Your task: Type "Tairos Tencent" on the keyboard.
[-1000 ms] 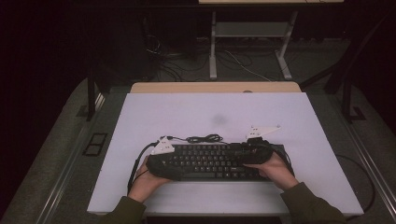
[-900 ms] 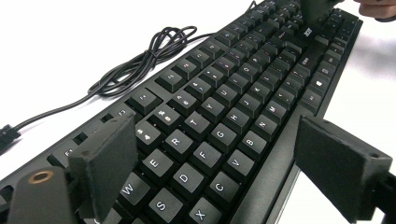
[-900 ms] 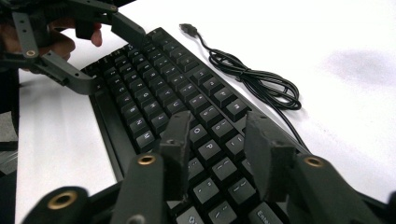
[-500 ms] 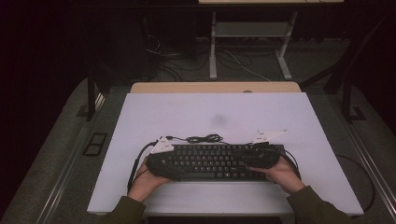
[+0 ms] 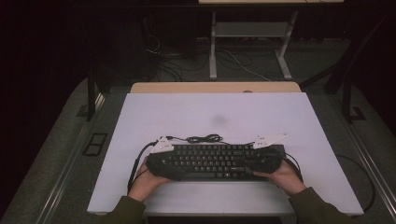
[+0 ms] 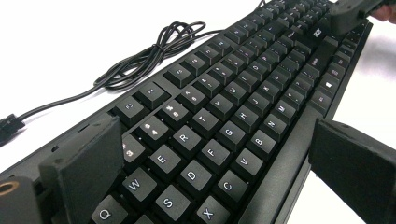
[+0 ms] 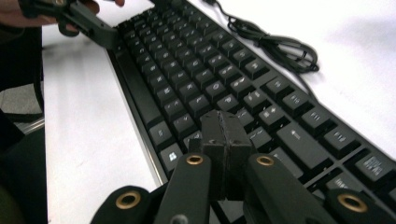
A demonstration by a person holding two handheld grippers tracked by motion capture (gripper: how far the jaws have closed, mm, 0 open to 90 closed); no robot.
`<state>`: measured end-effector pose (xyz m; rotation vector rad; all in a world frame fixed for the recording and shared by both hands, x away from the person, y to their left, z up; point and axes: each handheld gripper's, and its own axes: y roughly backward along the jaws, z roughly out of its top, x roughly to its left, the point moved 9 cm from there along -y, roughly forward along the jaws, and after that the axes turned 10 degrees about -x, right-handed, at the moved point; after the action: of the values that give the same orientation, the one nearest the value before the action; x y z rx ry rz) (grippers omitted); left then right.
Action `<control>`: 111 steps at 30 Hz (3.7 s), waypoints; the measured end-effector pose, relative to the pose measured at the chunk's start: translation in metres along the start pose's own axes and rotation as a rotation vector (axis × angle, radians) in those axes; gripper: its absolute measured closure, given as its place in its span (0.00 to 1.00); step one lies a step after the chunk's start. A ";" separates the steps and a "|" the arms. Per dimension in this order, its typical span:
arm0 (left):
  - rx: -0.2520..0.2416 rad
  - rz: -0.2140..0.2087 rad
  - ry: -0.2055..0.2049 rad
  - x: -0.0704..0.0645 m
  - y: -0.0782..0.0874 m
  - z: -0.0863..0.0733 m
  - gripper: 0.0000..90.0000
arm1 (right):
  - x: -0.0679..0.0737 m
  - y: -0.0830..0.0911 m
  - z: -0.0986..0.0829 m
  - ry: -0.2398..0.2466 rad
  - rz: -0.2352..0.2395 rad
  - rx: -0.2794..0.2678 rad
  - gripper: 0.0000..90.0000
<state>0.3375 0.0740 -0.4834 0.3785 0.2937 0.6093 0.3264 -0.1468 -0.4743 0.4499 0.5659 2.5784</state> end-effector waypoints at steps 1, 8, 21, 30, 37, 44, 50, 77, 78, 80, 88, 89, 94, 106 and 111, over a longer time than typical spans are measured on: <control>0.000 0.002 0.002 0.000 0.000 0.000 0.03 | 0.000 0.000 -0.001 -0.004 0.002 0.008 0.99; 0.000 0.005 0.001 0.002 0.001 -0.001 0.03 | 0.002 -0.006 -0.010 0.030 -0.002 0.063 0.99; 0.000 0.009 0.000 0.003 0.002 -0.001 0.03 | 0.000 -0.012 -0.018 0.062 -0.021 0.113 0.99; -0.006 0.010 -0.005 0.003 0.002 0.000 0.04 | 0.000 -0.014 -0.021 0.067 -0.020 0.129 0.99; -0.014 0.015 -0.002 0.004 0.002 0.002 0.07 | 0.000 -0.014 -0.021 0.068 -0.020 0.129 0.99; -0.016 0.017 0.000 0.007 0.001 0.006 0.16 | 0.000 -0.014 -0.021 0.068 -0.020 0.129 0.99; -0.021 0.006 -0.005 0.007 -0.002 0.012 0.27 | 0.000 -0.014 -0.021 0.068 -0.019 0.129 0.99; 0.079 -0.052 -0.022 0.006 -0.030 0.009 0.99 | 0.000 -0.014 -0.021 0.065 -0.017 0.131 0.99; 0.082 -0.048 -0.019 0.006 -0.031 0.009 0.99 | 0.000 -0.014 -0.021 0.065 -0.018 0.130 0.99; 0.098 -0.038 -0.026 0.007 -0.031 0.007 0.99 | 0.000 -0.014 -0.021 0.065 -0.018 0.130 0.99; 0.122 -0.043 -0.036 0.006 -0.033 0.003 0.99 | 0.000 -0.014 -0.021 0.066 -0.018 0.130 0.99; 0.117 -0.042 -0.034 0.005 -0.034 0.003 0.99 | 0.000 -0.014 -0.021 0.066 -0.018 0.130 0.99; 0.120 -0.044 -0.042 0.004 -0.033 0.004 0.99 | 0.000 -0.014 -0.021 0.068 -0.020 0.130 0.99; 0.056 -0.045 -0.010 0.006 -0.019 0.012 0.81 | 0.000 -0.014 -0.021 0.069 -0.022 0.130 0.99; 0.050 -0.047 -0.005 0.007 -0.012 0.010 0.64 | 0.000 -0.014 -0.021 0.069 -0.021 0.130 0.99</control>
<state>0.3522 0.0666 -0.4802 0.4199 0.3123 0.5553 0.3228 -0.1425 -0.4988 0.3973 0.7620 2.5548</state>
